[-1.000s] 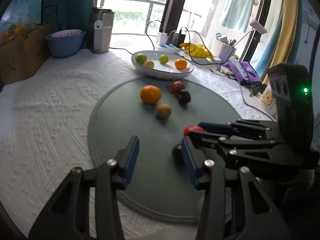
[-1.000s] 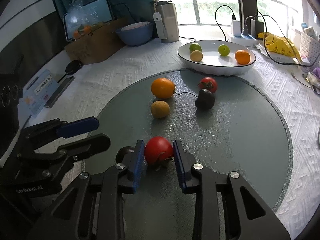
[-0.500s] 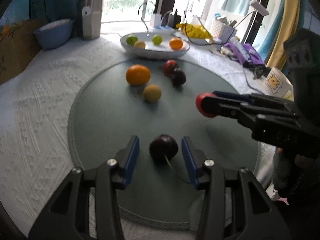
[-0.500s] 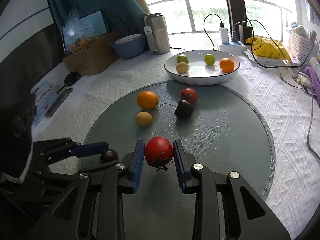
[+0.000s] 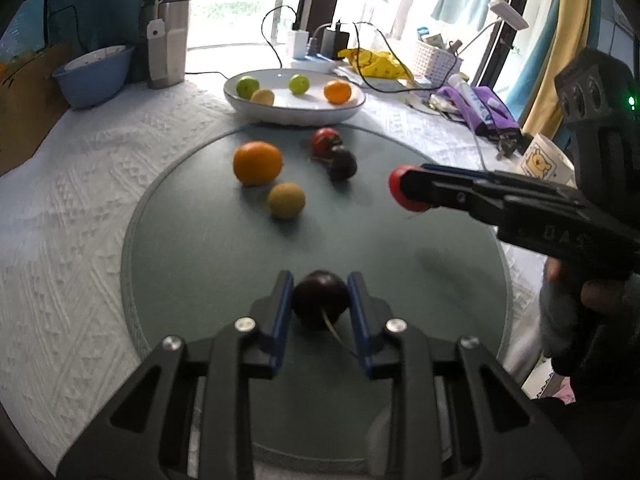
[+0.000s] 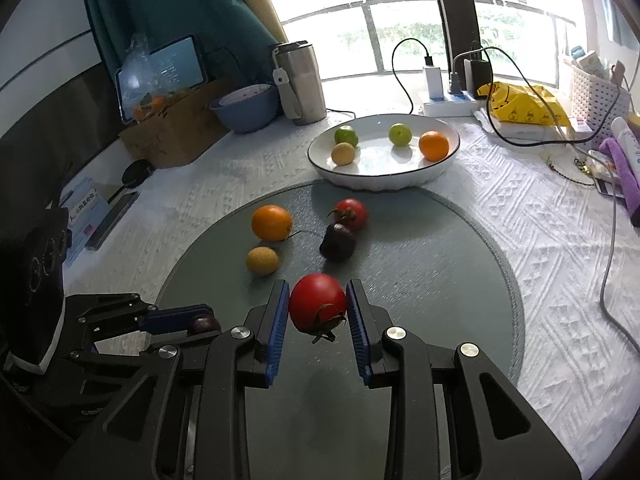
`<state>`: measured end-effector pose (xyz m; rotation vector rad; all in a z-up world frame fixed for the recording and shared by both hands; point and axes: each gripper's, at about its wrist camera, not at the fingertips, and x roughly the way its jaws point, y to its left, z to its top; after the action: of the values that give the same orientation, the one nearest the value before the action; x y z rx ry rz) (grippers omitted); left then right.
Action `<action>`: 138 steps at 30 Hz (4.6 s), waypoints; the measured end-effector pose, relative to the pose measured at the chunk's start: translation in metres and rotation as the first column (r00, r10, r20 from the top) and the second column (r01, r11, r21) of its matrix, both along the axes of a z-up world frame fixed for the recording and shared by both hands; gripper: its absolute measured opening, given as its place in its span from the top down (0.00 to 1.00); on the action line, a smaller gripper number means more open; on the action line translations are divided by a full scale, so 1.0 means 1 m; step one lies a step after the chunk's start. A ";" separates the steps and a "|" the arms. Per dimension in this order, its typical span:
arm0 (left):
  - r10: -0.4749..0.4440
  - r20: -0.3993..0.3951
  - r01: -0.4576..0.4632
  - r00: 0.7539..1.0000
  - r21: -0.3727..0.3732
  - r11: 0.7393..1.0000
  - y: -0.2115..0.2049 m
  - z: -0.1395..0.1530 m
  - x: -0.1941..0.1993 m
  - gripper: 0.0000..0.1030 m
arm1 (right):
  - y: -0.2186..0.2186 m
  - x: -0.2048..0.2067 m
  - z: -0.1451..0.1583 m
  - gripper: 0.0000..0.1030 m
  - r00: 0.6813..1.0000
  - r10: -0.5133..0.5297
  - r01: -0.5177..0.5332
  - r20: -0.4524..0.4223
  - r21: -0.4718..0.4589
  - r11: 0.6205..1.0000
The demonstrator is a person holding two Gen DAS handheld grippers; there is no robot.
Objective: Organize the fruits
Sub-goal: 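Carry the plum and tomato onto the white plate and open both tools, then move both open tools back over the fruit mat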
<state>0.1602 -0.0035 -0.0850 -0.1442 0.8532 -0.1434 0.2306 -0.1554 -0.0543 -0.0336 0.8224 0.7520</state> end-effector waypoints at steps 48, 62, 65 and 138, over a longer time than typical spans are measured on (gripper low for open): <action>-0.023 0.123 0.023 0.992 -0.001 1.000 0.024 0.044 0.159 0.72 | 0.010 0.131 0.015 0.70 0.999 -0.037 0.036 0.037 0.010 0.999; -0.040 0.041 0.041 0.998 -0.024 0.999 0.027 0.021 0.195 0.72 | 0.022 0.168 -0.007 0.70 0.999 -0.031 0.031 -0.010 -0.006 0.999; -0.042 0.012 0.043 0.999 -0.021 0.999 0.028 0.016 0.201 0.72 | 0.024 0.173 -0.010 0.70 0.999 -0.035 0.035 -0.015 -0.025 0.999; 0.043 0.111 -0.039 0.993 -0.037 0.999 0.037 0.034 0.046 0.57 | 0.026 0.037 0.018 0.68 0.995 -0.051 0.061 0.086 -0.110 0.992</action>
<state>0.2058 0.0340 -0.0505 -0.1846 0.7357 -0.1263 0.2679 -0.1290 -0.0359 -0.1408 0.7828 0.6467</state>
